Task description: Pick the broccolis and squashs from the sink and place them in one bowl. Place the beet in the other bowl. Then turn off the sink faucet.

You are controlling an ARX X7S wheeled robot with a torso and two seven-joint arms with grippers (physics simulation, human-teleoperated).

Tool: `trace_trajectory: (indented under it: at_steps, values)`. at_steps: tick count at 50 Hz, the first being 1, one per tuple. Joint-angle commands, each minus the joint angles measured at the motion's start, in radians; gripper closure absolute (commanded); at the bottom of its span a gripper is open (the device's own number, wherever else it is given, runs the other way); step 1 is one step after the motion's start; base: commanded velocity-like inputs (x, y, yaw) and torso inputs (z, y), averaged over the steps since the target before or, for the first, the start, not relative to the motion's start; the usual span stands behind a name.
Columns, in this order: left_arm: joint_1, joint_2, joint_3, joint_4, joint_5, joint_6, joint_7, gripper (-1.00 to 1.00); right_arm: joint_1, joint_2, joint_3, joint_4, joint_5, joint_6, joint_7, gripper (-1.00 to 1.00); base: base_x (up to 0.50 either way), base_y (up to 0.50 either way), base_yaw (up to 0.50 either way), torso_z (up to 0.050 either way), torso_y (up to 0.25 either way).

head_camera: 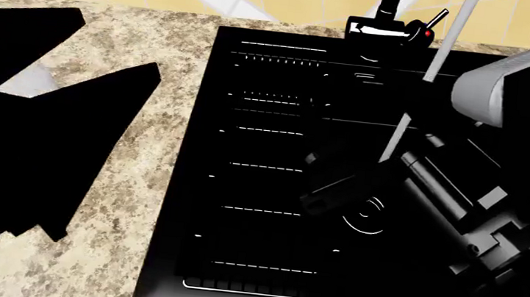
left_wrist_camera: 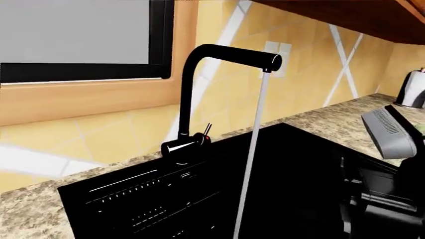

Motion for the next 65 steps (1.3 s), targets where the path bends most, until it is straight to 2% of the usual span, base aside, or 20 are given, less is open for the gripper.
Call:
trace_trajectory:
  at_steps: [1, 7, 23, 34, 43, 48, 49, 52, 54, 60, 65]
  values:
    - [0.09, 0.009, 0.034, 0.045, 0.106, -0.001, 0.051, -1.0, 0.014, 0.013, -0.011, -0.028, 0.024, 0.031, 0.048, -1.0, 0.0, 0.0, 0.0, 0.0, 0.0]
    - [0.126, 0.051, 0.067, 0.017, 0.201, -0.021, 0.058, -1.0, -0.005, 0.036, -0.005, -0.045, 0.03, 0.014, 0.073, -1.0, 0.0, 0.0, 0.0, 0.0, 0.0]
    - [0.05, 0.143, 0.085, -0.117, 0.195, -0.072, -0.001, -1.0, -0.036, 0.081, 0.018, -0.067, 0.031, -0.027, 0.087, -1.0, 0.0, -0.49, 0.0, 0.0, 0.0]
    - [-0.024, 0.195, 0.086, -0.258, 0.259, -0.101, -0.026, -1.0, -0.042, 0.08, 0.018, -0.068, 0.026, -0.027, 0.087, -1.0, 0.0, -0.5, 0.0, 0.0, 0.0]
    - [-0.058, 0.215, 0.091, -0.337, 0.297, -0.12, -0.031, -1.0, -0.06, 0.072, 0.015, -0.062, 0.007, -0.035, 0.072, -1.0, 0.0, -0.5, 0.0, 0.0, 0.0]
    - [-0.068, 0.225, 0.092, -0.382, 0.32, -0.116, -0.05, -1.0, -0.064, 0.061, 0.01, -0.055, -0.009, -0.028, 0.062, -1.0, 0.0, -0.07, 0.0, 0.0, 0.0]
    - [-0.044, 0.236, 0.094, -0.348, 0.324, -0.089, -0.095, -1.0, -0.063, 0.058, 0.009, -0.053, -0.013, -0.027, 0.058, -1.0, 0.0, 0.0, 0.0, 0.0, 0.0]
    - [0.086, 0.334, 0.127, -0.136, 0.386, 0.033, -0.347, -1.0, -0.06, 0.047, 0.009, -0.046, -0.022, -0.025, 0.05, -1.0, 0.0, 0.0, 0.0, 0.0, 0.0]
    - [0.127, 0.367, 0.139, -0.1, 0.423, 0.064, -0.408, -1.0, -0.057, 0.04, 0.007, -0.04, -0.028, -0.021, 0.048, -1.0, 0.0, 0.0, 0.0, 0.0, 0.0]
    - [0.202, 0.387, 0.142, -0.124, 0.497, 0.117, -0.42, -1.0, -0.036, 0.001, 0.005, 0.001, -0.065, -0.007, 0.045, -1.0, 0.0, 0.0, 0.0, 0.0, 0.0]
    - [0.212, 0.414, 0.161, -0.179, 0.55, 0.115, -0.415, -1.0, -0.052, -0.054, -0.004, 0.094, -0.148, -0.025, -0.002, -1.0, 0.0, 0.0, 0.0, 0.0, 0.0]
